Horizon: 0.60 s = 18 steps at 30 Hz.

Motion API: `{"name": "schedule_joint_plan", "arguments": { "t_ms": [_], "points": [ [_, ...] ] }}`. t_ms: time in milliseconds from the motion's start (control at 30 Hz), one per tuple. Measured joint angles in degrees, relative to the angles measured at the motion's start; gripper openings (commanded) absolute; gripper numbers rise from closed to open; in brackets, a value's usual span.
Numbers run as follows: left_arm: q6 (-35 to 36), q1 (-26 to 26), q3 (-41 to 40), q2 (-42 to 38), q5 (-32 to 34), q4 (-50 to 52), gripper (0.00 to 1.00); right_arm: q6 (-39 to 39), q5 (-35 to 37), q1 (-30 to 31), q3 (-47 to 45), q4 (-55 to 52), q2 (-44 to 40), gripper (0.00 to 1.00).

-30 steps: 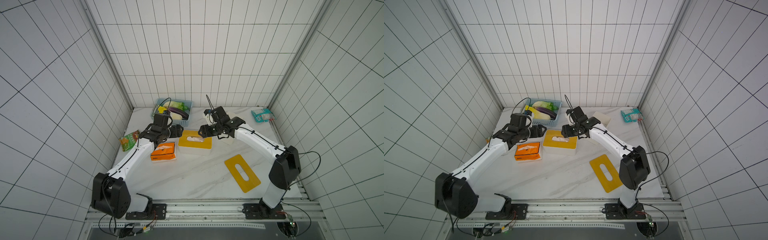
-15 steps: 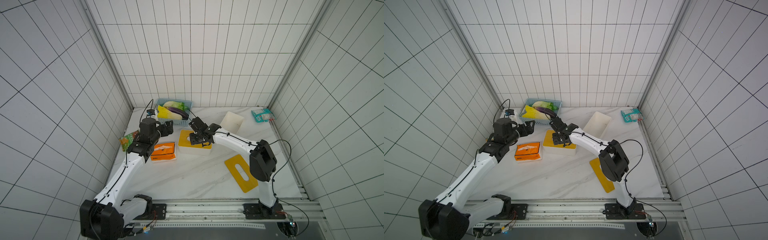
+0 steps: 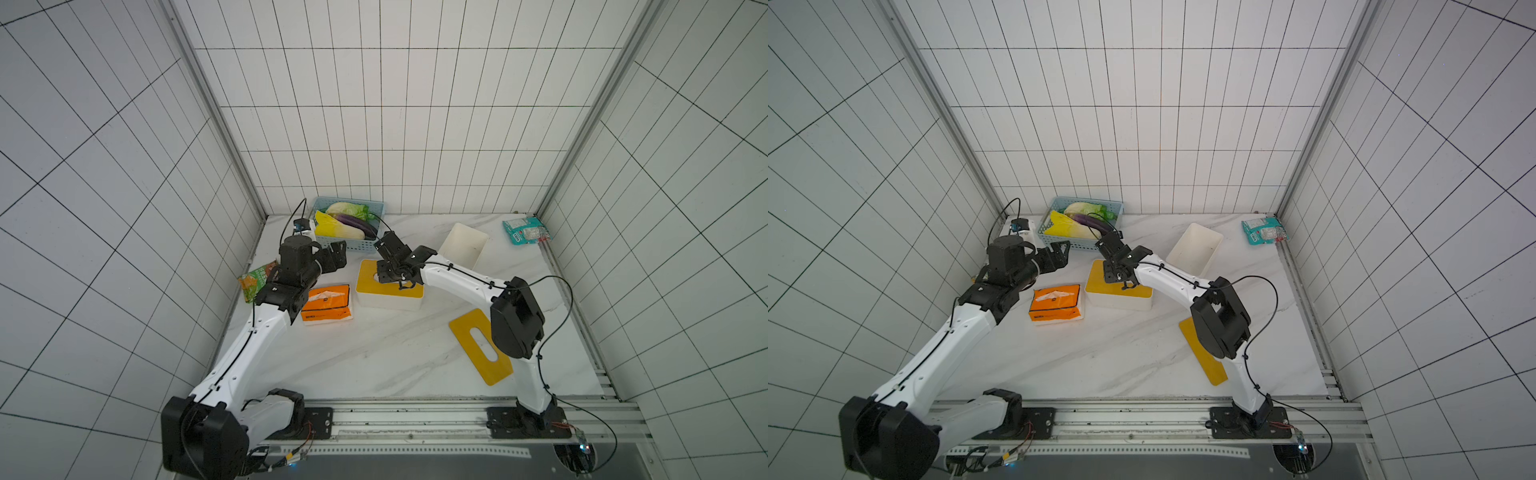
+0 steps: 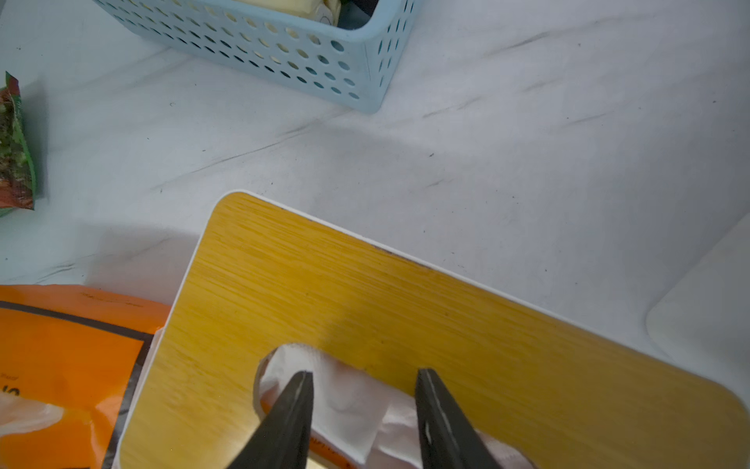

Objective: Put the tissue paper into the tissue box
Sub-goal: Pull the paper towel from the tissue box.

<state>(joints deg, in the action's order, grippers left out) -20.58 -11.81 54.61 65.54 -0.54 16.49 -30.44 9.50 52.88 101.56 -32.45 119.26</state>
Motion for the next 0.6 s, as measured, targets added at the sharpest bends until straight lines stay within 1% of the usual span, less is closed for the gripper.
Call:
{"name": "schedule_joint_plan", "arguments": {
  "t_ms": [200, 600],
  "points": [
    [0.0, 0.0, 0.0, 0.1, -0.3, 0.0, 0.91, -0.4, -0.1, 0.0, 0.0, 0.0, 0.0, 0.43],
    [0.0, 0.0, 0.0, 0.1, -0.6, 0.0, 0.91, -1.4, -0.2, 2.0, -1.4, 0.2, 0.0, 0.43]
  ]
}}
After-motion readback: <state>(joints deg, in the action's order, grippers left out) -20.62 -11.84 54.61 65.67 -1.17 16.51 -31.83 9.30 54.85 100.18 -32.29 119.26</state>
